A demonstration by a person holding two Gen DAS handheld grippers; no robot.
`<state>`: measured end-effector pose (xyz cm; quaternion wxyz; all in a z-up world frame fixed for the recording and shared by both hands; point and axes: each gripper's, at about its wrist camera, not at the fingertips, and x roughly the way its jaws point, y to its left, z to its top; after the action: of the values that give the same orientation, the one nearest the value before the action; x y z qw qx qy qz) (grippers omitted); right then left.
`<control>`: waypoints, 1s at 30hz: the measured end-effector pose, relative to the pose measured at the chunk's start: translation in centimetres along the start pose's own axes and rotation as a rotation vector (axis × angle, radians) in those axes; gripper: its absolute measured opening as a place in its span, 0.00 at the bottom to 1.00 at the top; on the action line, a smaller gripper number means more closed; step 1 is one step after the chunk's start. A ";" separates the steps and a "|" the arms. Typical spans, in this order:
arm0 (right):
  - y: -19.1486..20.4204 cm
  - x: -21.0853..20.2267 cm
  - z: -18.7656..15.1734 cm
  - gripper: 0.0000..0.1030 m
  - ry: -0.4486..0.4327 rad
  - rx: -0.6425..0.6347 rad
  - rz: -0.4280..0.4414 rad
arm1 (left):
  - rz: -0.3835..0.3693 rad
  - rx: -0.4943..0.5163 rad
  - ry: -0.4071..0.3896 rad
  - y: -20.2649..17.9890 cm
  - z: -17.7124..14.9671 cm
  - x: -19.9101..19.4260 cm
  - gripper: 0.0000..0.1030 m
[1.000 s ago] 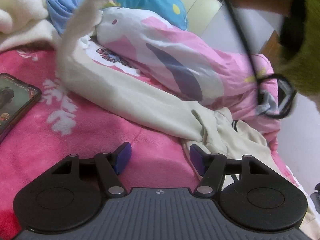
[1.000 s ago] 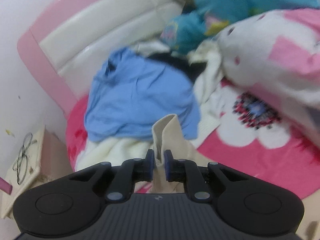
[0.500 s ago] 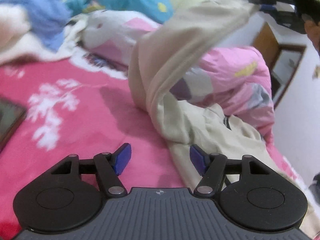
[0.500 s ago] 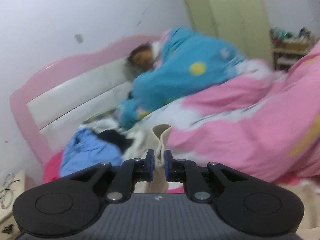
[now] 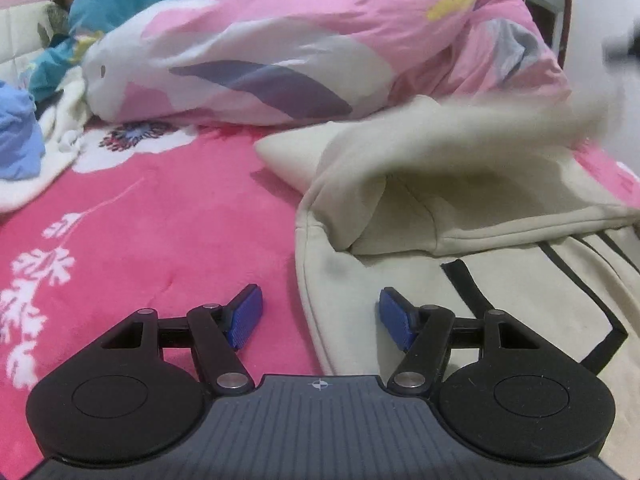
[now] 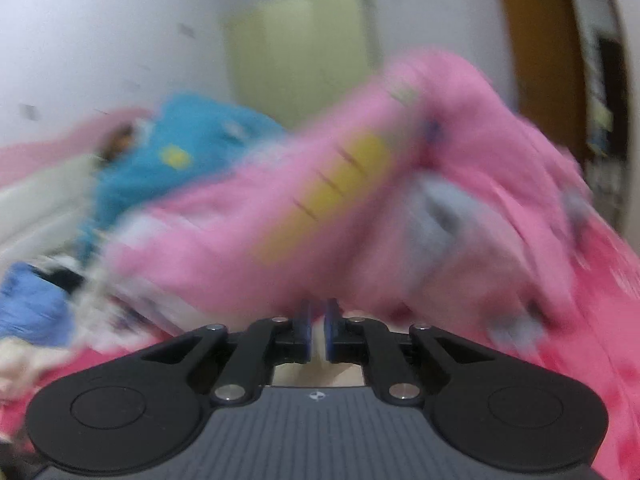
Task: Fold clothes
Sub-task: 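Fold the held sleeve across the hoodie front with the right gripper and release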
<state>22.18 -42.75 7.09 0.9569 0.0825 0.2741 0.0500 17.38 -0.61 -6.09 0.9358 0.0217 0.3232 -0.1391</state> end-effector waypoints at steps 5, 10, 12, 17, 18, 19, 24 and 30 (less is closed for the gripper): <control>-6.5 4.9 -6.4 0.03 0.179 0.214 -0.078 | 0.013 0.015 0.008 -0.2 0.1 -0.4 0.63; -7.5 3.3 -7.2 0.10 0.181 0.370 0.043 | 0.020 0.042 -0.026 0.0 1.2 -1.4 0.63; -8.1 3.1 -6.9 0.32 0.198 0.403 0.071 | 0.021 0.047 -0.037 0.1 2.1 -1.2 0.63; -8.1 4.9 -7.4 0.47 0.281 0.402 0.076 | 0.023 0.100 -0.051 -0.6 3.6 0.4 0.63; -8.0 5.6 -7.6 0.51 0.303 0.397 0.069 | 0.033 0.121 -0.047 -0.9 3.7 1.0 0.63; -8.0 6.4 -7.9 0.52 0.325 0.393 0.060 | 0.043 0.142 -0.053 -1.2 3.5 1.4 0.63; -8.3 9.7 -9.6 0.52 0.400 0.410 0.031 | 0.058 0.181 -0.079 -1.8 2.4 2.3 0.56; -4.8 7.4 -8.7 0.05 0.294 0.242 0.007 | 0.065 0.181 -0.128 -1.8 2.1 1.6 0.46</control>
<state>24.07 -45.28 -4.89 0.8895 0.1898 0.4144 0.0316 19.34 -3.02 -5.31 0.9527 0.1078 0.2481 -0.1385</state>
